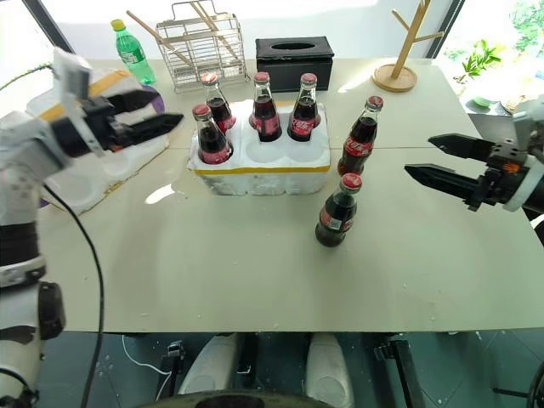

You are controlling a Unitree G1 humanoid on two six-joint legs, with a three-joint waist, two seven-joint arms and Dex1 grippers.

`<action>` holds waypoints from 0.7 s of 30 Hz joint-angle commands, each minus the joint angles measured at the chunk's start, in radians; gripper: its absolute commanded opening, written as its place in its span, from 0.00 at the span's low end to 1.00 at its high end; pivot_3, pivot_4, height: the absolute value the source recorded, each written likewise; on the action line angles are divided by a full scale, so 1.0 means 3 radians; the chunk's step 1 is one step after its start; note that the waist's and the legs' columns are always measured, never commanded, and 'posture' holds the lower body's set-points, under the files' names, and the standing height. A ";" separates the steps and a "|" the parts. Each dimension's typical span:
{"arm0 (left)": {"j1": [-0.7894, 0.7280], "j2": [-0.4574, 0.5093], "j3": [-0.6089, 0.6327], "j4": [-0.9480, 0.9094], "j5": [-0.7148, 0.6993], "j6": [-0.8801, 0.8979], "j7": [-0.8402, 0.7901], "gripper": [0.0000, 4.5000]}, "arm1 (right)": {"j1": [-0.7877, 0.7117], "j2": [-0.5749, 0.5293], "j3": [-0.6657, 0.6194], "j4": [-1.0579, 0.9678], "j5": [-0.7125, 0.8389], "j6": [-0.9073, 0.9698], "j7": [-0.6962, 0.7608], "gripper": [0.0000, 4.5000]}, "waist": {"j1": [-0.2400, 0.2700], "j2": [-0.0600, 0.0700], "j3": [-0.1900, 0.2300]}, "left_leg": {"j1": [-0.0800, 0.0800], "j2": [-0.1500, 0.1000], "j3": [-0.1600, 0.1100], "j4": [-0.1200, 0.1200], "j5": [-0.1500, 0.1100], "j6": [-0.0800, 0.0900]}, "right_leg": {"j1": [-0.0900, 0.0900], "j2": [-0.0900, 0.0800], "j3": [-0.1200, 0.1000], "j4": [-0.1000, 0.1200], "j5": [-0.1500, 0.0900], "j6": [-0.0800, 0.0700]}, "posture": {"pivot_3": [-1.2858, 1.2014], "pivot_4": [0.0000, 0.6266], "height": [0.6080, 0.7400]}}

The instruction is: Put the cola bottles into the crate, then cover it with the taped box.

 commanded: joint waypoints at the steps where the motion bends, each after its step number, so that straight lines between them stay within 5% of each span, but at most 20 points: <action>1: 0.0099 0.0238 0.0216 -0.0385 -0.0482 0.0324 -0.0250 0.99 | 0.0221 0.0086 -0.0180 -0.0116 -0.0093 -0.0140 -0.0053 1.00 | 0.0001 0.0000 0.0000 | 0.0001 0.0000 0.0000 0.0000 0.0000 0.0000 | 0.0001 0.0000 0.0000 0.0000 0.0000 0.0000 | 0.52 0.24 1.00; 8: 0.0812 0.0503 -0.0266 -0.1257 -0.0540 0.0114 -0.0776 0.99 | 0.0920 0.0457 0.0054 -0.0880 -0.0013 -0.0228 0.0018 1.00 | 0.0001 0.0004 -0.0002 | 0.0015 0.0001 0.0001 -0.0001 -0.0004 0.0006 | 0.0017 0.0000 0.0003 -0.0002 0.0000 0.0000 | 0.52 0.24 1.00; 21: 0.0912 0.0138 -0.0673 -0.1325 -0.0367 -0.0159 -0.0471 0.99 | 0.0740 0.0968 0.0745 -0.0934 -0.0041 -0.0231 -0.0296 1.00 | 0.0005 0.0003 -0.0002 | 0.0023 0.0001 -0.0004 -0.0002 -0.0002 0.0003 | 0.0026 0.0003 0.0003 -0.0003 -0.0001 -0.0001 | 0.52 0.24 1.00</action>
